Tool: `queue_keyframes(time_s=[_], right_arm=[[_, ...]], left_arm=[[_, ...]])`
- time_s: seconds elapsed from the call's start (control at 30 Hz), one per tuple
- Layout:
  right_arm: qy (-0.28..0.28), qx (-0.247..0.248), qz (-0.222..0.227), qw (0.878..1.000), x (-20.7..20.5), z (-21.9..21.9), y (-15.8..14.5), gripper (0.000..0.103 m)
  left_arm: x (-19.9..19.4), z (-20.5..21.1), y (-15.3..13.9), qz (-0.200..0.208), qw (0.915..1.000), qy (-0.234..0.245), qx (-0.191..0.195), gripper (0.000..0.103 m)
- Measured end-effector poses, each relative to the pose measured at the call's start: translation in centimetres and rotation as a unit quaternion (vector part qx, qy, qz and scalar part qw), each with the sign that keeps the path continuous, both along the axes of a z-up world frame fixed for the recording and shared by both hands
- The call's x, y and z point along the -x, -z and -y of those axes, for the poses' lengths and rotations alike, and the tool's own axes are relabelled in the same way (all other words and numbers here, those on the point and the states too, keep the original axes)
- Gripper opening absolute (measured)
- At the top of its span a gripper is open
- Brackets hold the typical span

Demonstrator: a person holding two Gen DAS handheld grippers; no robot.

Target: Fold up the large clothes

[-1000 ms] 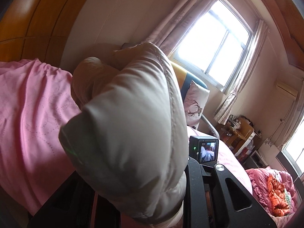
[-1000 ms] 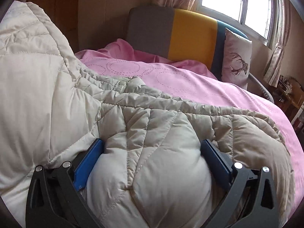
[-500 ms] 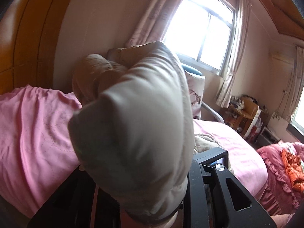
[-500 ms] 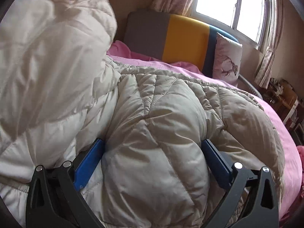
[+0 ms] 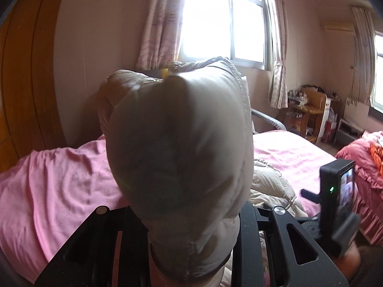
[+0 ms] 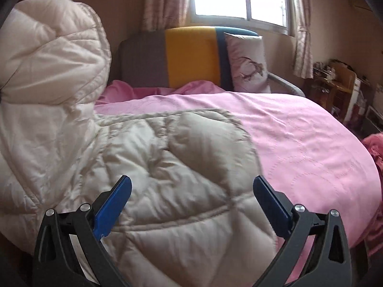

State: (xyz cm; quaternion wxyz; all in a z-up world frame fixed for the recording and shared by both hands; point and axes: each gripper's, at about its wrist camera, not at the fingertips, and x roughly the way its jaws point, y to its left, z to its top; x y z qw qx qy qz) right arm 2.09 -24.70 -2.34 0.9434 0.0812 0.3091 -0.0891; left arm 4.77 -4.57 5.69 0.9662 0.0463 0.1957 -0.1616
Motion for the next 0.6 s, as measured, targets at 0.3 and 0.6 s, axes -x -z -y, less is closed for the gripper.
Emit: queue_keyframes(time_s=[0.3,0.6], right_arm=[[0.005,-0.091,-0.069,0.993,-0.6,3.6,5.1,0.101],[0.01,-0.086,-0.053,0.995,-0.3,3.0,5.4,0.101]], left_arm=[[-1.2,4.4,1.8,-0.006,0.9974,0.048,-0.053,0.027],[-1.9,6.8,4.0,-0.006,0.9929,0.08,-0.087,0.028]])
